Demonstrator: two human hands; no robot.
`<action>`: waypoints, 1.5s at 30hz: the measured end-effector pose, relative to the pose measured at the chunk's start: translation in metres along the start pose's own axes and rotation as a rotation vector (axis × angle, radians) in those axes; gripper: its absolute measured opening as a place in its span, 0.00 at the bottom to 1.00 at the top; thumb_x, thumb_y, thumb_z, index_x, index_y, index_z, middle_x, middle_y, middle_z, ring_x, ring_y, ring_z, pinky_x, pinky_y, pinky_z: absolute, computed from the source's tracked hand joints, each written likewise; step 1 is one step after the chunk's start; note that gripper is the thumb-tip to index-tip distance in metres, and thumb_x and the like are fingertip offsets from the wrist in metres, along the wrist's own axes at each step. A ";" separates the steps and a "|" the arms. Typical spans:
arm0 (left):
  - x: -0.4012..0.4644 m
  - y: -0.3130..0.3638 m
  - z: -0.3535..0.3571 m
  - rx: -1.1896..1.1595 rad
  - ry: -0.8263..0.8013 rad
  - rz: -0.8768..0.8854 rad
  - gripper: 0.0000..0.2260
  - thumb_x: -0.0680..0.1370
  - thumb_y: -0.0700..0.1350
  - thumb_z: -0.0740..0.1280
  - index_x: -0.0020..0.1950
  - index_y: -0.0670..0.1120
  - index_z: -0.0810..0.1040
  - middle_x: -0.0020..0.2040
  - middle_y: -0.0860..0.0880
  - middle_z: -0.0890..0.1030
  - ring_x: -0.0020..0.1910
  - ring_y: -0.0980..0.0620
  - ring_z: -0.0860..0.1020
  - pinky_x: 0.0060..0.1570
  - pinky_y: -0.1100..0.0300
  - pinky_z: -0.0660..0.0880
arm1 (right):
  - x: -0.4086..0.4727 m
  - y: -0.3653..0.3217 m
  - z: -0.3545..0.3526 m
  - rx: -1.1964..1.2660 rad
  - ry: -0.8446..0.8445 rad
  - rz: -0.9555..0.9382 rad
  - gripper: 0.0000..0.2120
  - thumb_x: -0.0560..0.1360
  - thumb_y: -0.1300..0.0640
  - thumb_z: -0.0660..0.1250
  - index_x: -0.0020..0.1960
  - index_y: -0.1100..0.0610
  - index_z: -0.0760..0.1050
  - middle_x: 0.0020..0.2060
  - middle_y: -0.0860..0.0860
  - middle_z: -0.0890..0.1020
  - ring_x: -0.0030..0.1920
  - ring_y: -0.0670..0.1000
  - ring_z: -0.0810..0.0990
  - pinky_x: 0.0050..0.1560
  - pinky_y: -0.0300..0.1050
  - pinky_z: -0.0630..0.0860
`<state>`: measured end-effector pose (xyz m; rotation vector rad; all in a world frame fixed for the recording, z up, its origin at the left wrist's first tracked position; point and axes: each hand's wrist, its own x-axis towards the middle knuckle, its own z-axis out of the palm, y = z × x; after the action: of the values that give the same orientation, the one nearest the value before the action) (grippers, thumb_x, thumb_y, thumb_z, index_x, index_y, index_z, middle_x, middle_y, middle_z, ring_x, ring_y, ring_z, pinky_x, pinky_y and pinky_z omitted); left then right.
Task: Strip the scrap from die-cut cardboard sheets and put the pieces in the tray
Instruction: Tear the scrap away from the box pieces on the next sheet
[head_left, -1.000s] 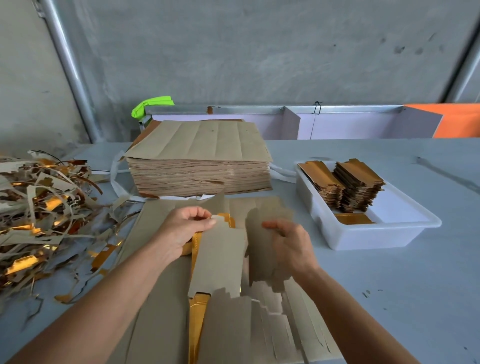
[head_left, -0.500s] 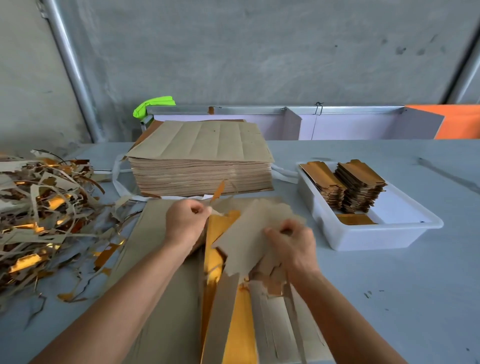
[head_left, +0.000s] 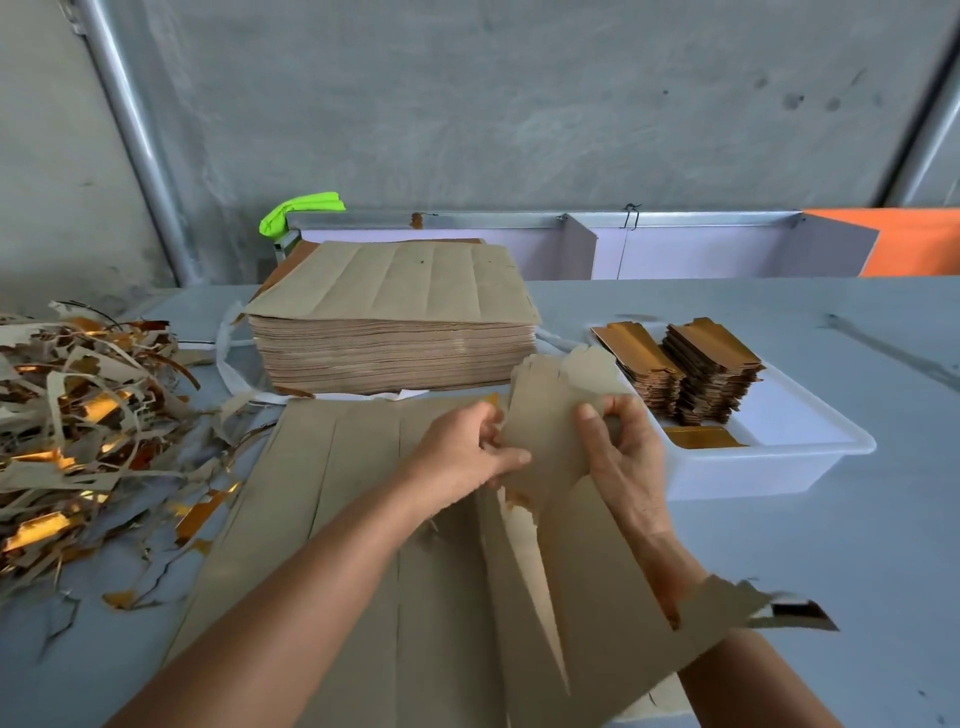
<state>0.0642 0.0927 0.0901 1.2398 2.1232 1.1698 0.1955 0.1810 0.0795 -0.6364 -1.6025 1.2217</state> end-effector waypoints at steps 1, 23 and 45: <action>0.002 -0.003 0.003 -0.075 -0.004 -0.030 0.10 0.72 0.42 0.74 0.50 0.44 0.78 0.42 0.47 0.82 0.29 0.55 0.74 0.37 0.60 0.72 | -0.001 0.000 0.002 0.020 0.019 0.012 0.05 0.79 0.60 0.63 0.44 0.56 0.69 0.38 0.51 0.74 0.34 0.39 0.73 0.31 0.30 0.72; -0.023 -0.003 0.016 0.332 -0.156 0.026 0.25 0.70 0.46 0.75 0.58 0.48 0.63 0.43 0.52 0.78 0.40 0.56 0.78 0.36 0.64 0.73 | 0.000 -0.003 0.004 0.293 0.187 0.091 0.07 0.76 0.65 0.66 0.45 0.56 0.69 0.34 0.43 0.78 0.33 0.37 0.77 0.33 0.32 0.75; -0.031 -0.012 0.012 0.307 0.357 0.209 0.32 0.74 0.65 0.48 0.34 0.42 0.80 0.33 0.48 0.82 0.30 0.51 0.80 0.35 0.56 0.76 | 0.050 -0.027 -0.081 -0.307 0.206 -0.071 0.26 0.73 0.69 0.58 0.66 0.48 0.70 0.53 0.42 0.76 0.48 0.42 0.75 0.50 0.29 0.72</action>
<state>0.0825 0.0687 0.0711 1.5097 2.5617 1.2642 0.2549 0.2462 0.1242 -0.8618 -1.6348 0.8352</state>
